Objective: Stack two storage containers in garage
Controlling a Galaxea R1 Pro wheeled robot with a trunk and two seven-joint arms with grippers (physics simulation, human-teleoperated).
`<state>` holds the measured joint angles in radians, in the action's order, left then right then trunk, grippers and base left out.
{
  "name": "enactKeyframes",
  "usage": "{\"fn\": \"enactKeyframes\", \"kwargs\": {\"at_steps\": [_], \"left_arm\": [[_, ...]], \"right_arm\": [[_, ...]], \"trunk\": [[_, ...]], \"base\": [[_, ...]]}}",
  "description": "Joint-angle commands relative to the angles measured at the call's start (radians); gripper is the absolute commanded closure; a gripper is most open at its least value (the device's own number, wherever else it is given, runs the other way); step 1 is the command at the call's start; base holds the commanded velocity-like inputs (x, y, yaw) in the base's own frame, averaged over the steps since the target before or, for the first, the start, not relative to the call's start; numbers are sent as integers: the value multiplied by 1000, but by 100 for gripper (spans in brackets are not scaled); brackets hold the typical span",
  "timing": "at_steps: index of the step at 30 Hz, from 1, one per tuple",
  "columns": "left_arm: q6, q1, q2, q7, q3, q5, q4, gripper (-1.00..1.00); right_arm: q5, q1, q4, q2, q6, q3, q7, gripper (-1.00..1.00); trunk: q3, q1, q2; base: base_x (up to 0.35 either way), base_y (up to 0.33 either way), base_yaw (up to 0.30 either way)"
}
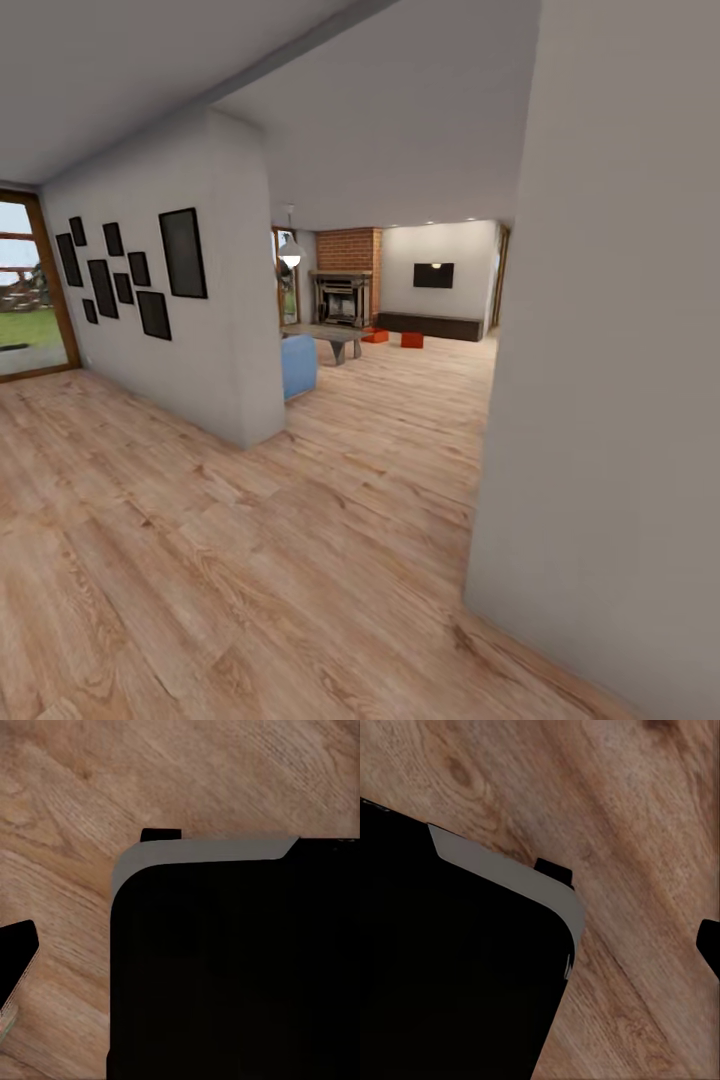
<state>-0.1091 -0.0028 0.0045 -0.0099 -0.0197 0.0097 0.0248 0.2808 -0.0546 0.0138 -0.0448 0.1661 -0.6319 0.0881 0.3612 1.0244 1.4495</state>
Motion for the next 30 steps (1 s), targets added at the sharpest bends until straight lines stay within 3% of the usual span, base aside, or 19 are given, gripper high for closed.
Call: {"fn": "enactKeyframes", "kwargs": {"at_steps": [1, 18, 30], "left_arm": [[-3, 0, 0, -1, -2, 1, 0, -100], [-2, 0, 0, -1, -2, 1, 0, -100], [-3, 0, 0, -1, -2, 1, 0, -100]], "right_arm": [[11, -1, 2, 0, 4, -6, 5, -100], [9, -1, 2, 0, 3, -7, 6, -100], [11, -1, 2, -1, 4, -6, 6, -100]], "trunk": [[1, 1, 1], [1, 1, 1], [1, 1, 1]], "base": [[322, 0, 0], [322, 0, 2], [322, 0, 206]]}}
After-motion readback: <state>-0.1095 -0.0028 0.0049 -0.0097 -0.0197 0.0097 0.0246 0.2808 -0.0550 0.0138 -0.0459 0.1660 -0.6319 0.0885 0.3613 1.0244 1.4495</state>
